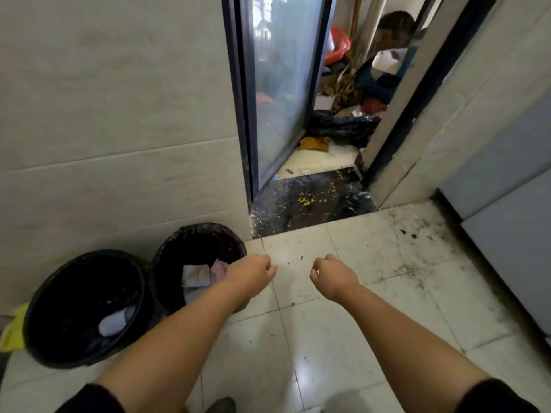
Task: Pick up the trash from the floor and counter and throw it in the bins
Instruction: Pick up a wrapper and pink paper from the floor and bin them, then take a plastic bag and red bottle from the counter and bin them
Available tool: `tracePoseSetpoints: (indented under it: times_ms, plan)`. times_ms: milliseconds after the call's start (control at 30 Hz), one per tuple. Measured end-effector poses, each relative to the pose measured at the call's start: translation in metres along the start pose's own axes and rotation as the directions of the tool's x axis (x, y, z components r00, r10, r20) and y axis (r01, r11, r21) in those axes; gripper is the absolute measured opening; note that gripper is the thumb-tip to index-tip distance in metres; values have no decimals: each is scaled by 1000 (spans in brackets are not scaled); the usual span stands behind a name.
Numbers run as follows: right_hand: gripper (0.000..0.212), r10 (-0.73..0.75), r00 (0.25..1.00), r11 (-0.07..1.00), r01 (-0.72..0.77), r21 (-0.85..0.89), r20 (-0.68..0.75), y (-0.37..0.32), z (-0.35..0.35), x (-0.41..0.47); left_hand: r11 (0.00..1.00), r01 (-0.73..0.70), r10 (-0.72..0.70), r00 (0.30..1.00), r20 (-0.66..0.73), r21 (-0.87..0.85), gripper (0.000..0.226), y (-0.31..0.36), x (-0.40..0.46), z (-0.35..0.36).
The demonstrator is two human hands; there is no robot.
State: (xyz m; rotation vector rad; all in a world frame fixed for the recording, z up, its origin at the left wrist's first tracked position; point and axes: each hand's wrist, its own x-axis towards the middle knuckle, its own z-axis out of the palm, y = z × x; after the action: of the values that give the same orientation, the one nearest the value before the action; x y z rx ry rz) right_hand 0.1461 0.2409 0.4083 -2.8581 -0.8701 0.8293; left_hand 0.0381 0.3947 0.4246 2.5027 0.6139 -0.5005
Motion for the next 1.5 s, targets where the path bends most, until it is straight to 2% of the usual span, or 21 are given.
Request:
tracePoseSetpoints:
  times_ms: [133, 233, 400, 533, 600, 767, 867, 1067, 1167, 1267, 1500]
  plan:
    - [38, 94, 991, 995, -91, -38, 92, 2, -68, -74, 999, 8, -7, 999, 33, -33, 42, 38, -59, -59]
    - [38, 134, 985, 991, -135, 1, 105, -11, -113, -124, 999, -30, 31, 998, 59, -24, 44, 60, -103, -101]
    - [40, 250, 968, 951, -247, 185, 12, -39, -159, -202, 957, -269, 255, 959, 120, 112, 42, 84, -151, -159]
    - [41, 407, 913, 857, -370, 360, -31, -50, -159, -263, 870, -460, 422, 881, 212, 179, 44, 114, -177, -190]
    - [40, 488, 873, 785, -440, 437, 1, -50, -153, -296, 817, -537, 476, 834, 281, 211, 43, 131, -193, -189]
    - [40, 693, 717, 545, -587, 599, 73, -33, -129, -393, 653, -710, 539, 681, 496, 265, 39, 180, -236, -147]
    - [41, 803, 583, 370, -649, 664, 122, -19, -107, -463, 536, -809, 590, 564, 578, 242, 37, 219, -273, -117]
    - [42, 927, 316, 69, -671, 738, 200, -7, -53, -617, 275, -943, 641, 326, 694, 189, 33, 297, -377, -44]
    - [42, 952, 213, -29, -653, 757, 221, -6, -29, -689, 158, -977, 658, 212, 723, 143, 35, 324, -448, -6]
    - [40, 962, 146, -91, -629, 772, 233, -6, -11, -754, 39, -994, 638, 104, 763, 104, 41, 338, -517, 31]
    - [33, 966, -29, -232, -532, 814, 256, -3, 32, -875, -119, -993, 581, -60, 812, 11, 41, 374, -635, 93]
